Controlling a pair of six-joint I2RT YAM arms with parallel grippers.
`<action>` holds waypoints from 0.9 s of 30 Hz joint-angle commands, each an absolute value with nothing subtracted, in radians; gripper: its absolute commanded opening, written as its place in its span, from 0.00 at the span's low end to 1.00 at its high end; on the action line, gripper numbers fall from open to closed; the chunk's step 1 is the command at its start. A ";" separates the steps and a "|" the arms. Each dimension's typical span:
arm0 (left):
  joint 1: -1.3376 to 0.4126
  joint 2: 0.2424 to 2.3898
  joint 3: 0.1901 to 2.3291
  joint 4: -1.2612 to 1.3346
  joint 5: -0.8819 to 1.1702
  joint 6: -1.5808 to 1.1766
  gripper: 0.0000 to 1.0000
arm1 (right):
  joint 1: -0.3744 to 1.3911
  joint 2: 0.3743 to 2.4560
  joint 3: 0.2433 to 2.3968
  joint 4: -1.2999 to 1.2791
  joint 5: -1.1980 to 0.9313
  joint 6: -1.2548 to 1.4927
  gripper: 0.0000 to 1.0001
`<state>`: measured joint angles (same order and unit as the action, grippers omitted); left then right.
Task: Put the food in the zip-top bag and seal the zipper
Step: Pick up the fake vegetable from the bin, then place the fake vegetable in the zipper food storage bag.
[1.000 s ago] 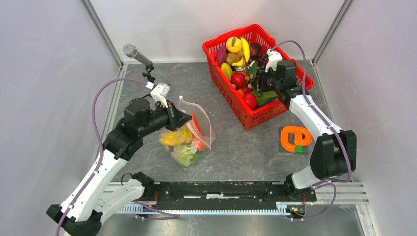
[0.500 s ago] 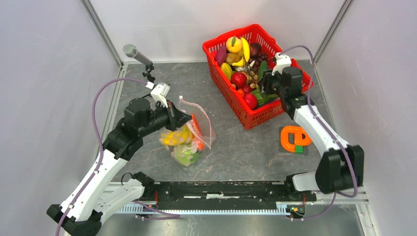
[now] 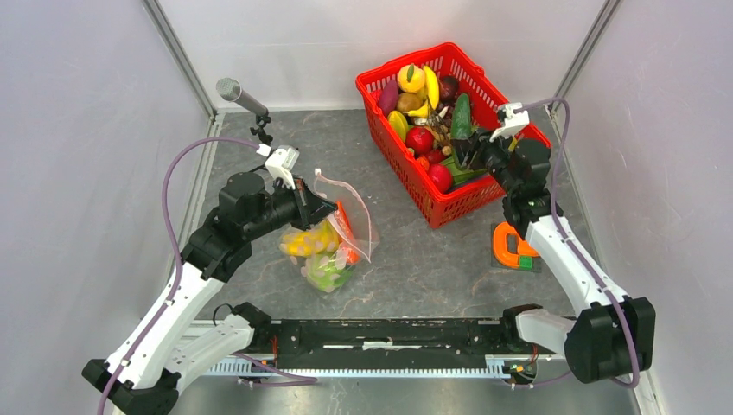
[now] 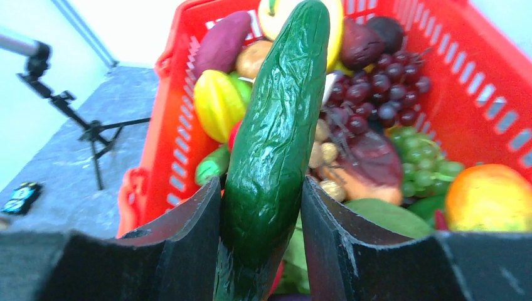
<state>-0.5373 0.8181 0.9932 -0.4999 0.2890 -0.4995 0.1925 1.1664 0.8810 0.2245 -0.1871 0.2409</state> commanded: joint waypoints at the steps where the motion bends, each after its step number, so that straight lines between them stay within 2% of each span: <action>1: -0.540 0.811 1.004 -0.469 0.284 -0.496 0.03 | 0.192 1.093 0.825 0.406 -0.365 0.339 0.12; 16: -0.540 0.813 0.997 -0.444 0.287 -0.508 0.03 | 0.219 1.059 0.738 0.688 -0.820 0.584 0.06; 21: -0.540 0.815 0.985 -0.422 0.287 -0.524 0.03 | 0.266 1.025 0.737 0.648 -0.881 0.545 0.04; 27: -0.540 0.816 0.979 -0.410 0.286 -0.528 0.03 | 0.377 1.003 0.808 0.395 -0.891 0.367 0.01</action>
<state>-0.5373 0.8185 0.9798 -0.4721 0.2890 -0.5007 0.3145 1.0245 0.7391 0.5484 -0.8516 0.4973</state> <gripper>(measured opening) 0.041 0.499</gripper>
